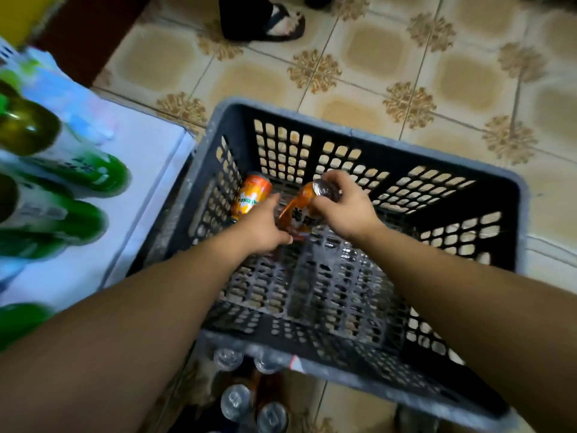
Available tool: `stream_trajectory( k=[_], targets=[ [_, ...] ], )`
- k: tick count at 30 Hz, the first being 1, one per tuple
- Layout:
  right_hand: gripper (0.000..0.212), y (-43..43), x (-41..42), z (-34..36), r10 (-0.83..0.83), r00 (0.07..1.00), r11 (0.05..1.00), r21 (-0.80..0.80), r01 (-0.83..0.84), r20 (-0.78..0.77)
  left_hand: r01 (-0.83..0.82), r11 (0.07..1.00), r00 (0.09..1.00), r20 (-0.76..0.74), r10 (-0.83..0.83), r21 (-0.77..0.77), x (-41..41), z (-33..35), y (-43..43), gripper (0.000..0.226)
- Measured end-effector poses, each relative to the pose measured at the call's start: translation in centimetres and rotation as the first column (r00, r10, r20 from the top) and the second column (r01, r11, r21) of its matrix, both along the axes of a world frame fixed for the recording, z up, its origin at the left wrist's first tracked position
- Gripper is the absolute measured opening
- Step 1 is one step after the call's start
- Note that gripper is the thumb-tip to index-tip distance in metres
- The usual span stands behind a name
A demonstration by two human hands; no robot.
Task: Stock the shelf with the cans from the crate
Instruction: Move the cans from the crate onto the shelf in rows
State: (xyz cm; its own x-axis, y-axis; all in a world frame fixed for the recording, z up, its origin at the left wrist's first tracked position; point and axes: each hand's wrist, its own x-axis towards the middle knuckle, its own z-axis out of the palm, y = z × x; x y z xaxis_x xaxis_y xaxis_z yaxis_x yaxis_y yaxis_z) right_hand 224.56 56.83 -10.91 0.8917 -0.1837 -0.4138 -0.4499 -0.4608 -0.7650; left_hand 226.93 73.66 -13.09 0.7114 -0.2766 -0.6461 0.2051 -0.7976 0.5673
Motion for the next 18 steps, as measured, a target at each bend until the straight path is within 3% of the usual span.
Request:
stream_trajectory(
  k=[4,8,14,18],
  targets=[
    [0.035,1.7,-1.6,8.1,-0.070,0.994,0.993,0.097,0.062,0.081,-0.100,0.979,0.995,-0.039,0.094,-0.177,-2.9,8.2,1.5,0.104],
    [0.020,4.4,-3.4,18.2,-0.131,0.972,0.969,0.231,0.084,0.196,-0.177,0.929,0.976,0.062,0.207,-0.324,-6.6,19.2,3.8,0.088],
    [0.058,10.9,-8.2,34.8,-0.201,0.906,0.927,0.372,0.053,0.372,-0.293,0.831,0.861,0.247,0.445,-0.474,-13.3,34.1,9.5,0.073],
    [0.057,16.3,-12.7,42.9,0.035,0.908,0.915,0.352,-0.197,0.417,-0.295,0.800,0.748,0.394,0.534,-0.522,-18.3,42.5,14.3,0.067]
  ],
)
